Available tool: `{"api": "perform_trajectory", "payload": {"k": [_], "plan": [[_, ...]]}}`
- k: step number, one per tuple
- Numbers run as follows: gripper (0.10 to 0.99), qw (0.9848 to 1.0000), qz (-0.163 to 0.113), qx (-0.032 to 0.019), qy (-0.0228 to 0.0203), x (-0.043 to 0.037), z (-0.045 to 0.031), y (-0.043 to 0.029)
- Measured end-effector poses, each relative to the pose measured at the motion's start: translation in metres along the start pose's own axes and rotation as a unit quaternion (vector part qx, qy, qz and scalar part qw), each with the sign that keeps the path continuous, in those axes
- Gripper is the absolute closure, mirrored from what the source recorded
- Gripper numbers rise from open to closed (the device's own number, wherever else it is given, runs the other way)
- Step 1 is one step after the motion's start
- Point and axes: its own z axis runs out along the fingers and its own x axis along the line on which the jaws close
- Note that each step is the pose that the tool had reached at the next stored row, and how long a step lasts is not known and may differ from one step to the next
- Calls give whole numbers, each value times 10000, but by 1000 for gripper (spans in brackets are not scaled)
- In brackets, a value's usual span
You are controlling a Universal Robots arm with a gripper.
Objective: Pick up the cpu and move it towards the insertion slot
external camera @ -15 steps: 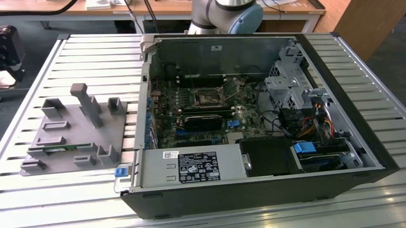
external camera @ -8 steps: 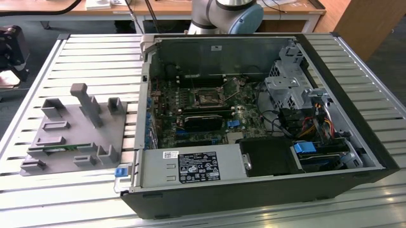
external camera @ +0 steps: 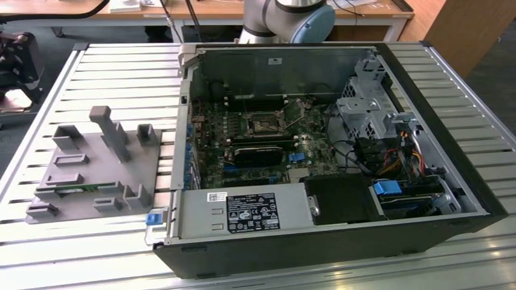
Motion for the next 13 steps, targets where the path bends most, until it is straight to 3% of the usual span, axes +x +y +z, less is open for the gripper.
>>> {"api": "perform_trajectory", "payload": {"k": [13], "plan": [[549,10000,0,0,0,-163,-1,-8]]}}
